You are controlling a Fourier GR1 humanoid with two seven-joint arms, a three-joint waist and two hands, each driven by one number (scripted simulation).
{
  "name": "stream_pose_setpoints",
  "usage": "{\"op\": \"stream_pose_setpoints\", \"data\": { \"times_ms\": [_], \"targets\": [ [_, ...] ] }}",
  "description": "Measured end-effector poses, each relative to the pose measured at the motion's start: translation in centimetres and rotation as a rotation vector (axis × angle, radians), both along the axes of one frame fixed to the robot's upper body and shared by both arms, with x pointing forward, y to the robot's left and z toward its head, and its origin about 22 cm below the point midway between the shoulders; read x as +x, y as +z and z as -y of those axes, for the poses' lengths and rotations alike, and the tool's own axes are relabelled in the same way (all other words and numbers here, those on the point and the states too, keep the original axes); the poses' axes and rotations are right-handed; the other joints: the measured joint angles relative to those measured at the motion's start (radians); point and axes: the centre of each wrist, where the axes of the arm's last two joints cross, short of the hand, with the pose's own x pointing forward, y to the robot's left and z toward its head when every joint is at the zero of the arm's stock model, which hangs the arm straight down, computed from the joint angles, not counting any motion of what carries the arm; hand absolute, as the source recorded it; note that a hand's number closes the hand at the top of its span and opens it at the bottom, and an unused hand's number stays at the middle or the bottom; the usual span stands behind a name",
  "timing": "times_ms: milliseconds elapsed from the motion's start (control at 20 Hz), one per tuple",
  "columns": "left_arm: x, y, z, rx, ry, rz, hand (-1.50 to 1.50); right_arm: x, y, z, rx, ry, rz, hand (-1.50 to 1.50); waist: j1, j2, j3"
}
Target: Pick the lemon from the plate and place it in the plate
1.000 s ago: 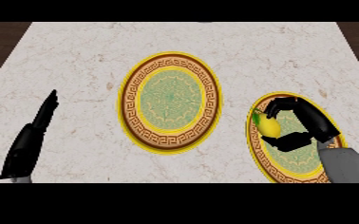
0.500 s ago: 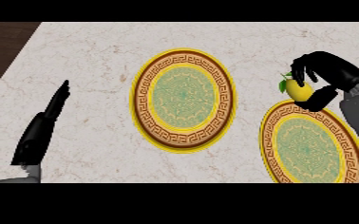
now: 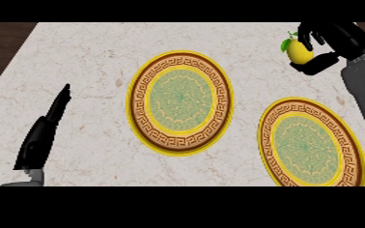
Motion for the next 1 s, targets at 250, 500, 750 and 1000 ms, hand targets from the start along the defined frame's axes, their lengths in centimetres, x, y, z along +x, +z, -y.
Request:
{"op": "stream_pose_setpoints", "data": {
  "times_ms": [250, 500, 750, 1000],
  "targets": [
    [-0.7, -0.2, -0.7, 0.000, 0.031, -0.017, 0.00, 1.3, 3.2, -0.7, 0.133, 0.189, 0.114, 1.50, -0.033, -0.013, -0.001],
    [-1.2, -0.6, -2.4, -0.003, 0.059, -0.033, 0.00, 2.3, 5.1, -3.2, 0.229, 0.366, 0.105, 1.50, -0.058, -0.021, -0.003],
    [-1.8, -0.9, -2.0, 0.003, 0.073, -0.030, 0.00, 2.6, 6.6, -8.1, 0.272, 0.490, 0.071, 1.50, -0.074, -0.027, -0.004],
    [-1.6, -0.9, -2.3, 0.002, 0.083, -0.030, 0.00, 1.6, 7.3, -13.8, 0.304, 0.549, 0.026, 1.50, -0.086, -0.031, -0.004]
  ]
}}
